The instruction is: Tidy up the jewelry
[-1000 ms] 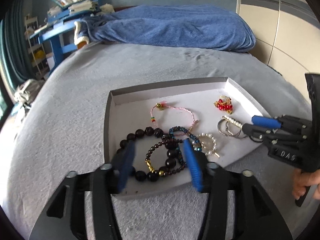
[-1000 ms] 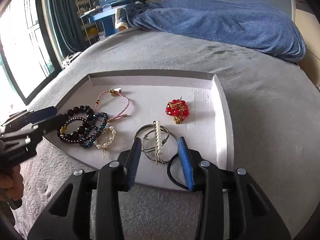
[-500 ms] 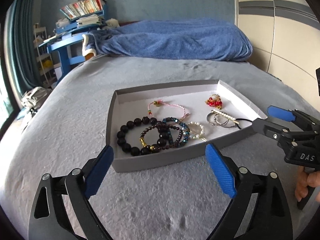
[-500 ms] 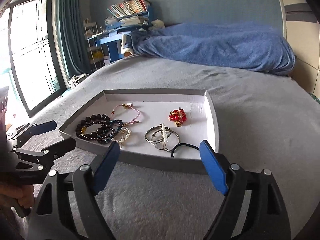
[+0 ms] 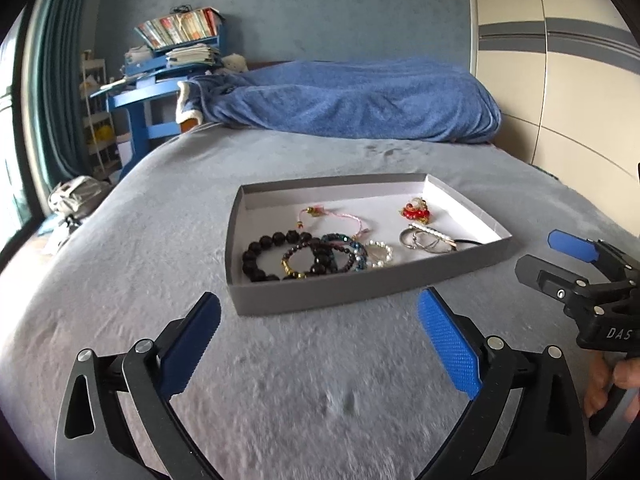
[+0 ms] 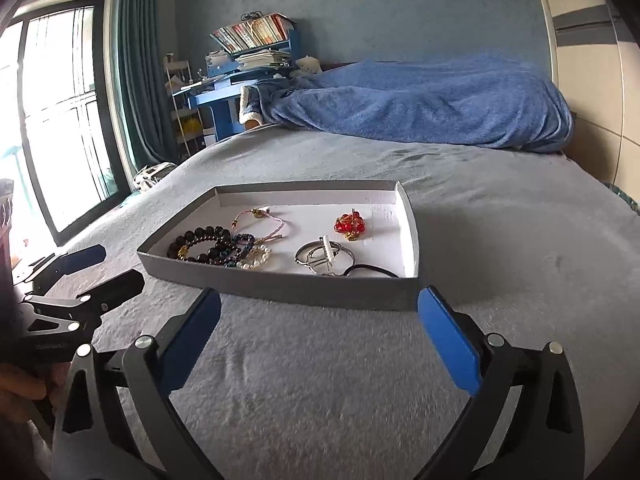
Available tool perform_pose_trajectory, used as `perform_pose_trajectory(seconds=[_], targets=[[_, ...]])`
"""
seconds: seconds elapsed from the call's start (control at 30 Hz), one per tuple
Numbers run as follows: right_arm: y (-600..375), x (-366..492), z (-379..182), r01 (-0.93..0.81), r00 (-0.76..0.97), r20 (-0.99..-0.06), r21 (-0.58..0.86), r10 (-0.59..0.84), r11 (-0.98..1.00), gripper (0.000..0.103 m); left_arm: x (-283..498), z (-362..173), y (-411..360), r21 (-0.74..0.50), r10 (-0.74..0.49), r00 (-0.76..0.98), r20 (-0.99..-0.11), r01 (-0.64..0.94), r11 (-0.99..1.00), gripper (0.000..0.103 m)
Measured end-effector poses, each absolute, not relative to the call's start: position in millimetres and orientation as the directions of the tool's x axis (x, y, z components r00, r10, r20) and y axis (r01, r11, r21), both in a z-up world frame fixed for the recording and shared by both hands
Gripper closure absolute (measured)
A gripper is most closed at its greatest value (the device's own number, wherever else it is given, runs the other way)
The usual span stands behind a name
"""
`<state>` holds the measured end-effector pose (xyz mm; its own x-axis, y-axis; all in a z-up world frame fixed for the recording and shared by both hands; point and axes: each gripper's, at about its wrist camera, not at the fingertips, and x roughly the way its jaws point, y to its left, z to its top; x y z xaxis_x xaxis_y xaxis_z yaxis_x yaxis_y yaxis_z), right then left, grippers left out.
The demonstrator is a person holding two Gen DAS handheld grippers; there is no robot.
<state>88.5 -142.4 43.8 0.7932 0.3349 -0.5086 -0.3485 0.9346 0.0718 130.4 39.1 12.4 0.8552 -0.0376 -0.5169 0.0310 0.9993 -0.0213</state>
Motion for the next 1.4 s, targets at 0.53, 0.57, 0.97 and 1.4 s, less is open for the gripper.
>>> perform_pose_trajectory(seconds=[0.53, 0.57, 0.97, 1.4], targets=[[-145.0, 62.1, 43.5, -0.346, 0.823, -0.467, 0.041, 0.324, 0.937, 0.005, 108.1, 6.2, 40.2, -0.048, -0.062, 0.866, -0.496, 0.044, 0.998, 0.005], [-145.3, 61.6, 43.2, -0.345, 0.822, -0.468, 0.043, 0.325, 0.937, 0.005, 107.6, 6.0, 40.4, -0.049, -0.062, 0.867, -0.495, 0.043, 0.998, 0.005], [-144.8, 64.8, 43.9, -0.346, 0.823, -0.468, 0.035, 0.321, 0.938, 0.005, 111.2, 4.6, 44.3, -0.062, -0.057, 0.858, -0.511, 0.030, 0.998, 0.005], [-146.6, 65.8, 42.9, -0.342, 0.823, -0.469, 0.038, 0.319, 0.939, 0.005, 110.6, 4.8, 43.5, -0.058, -0.053, 0.857, -0.512, 0.027, 0.998, 0.005]])
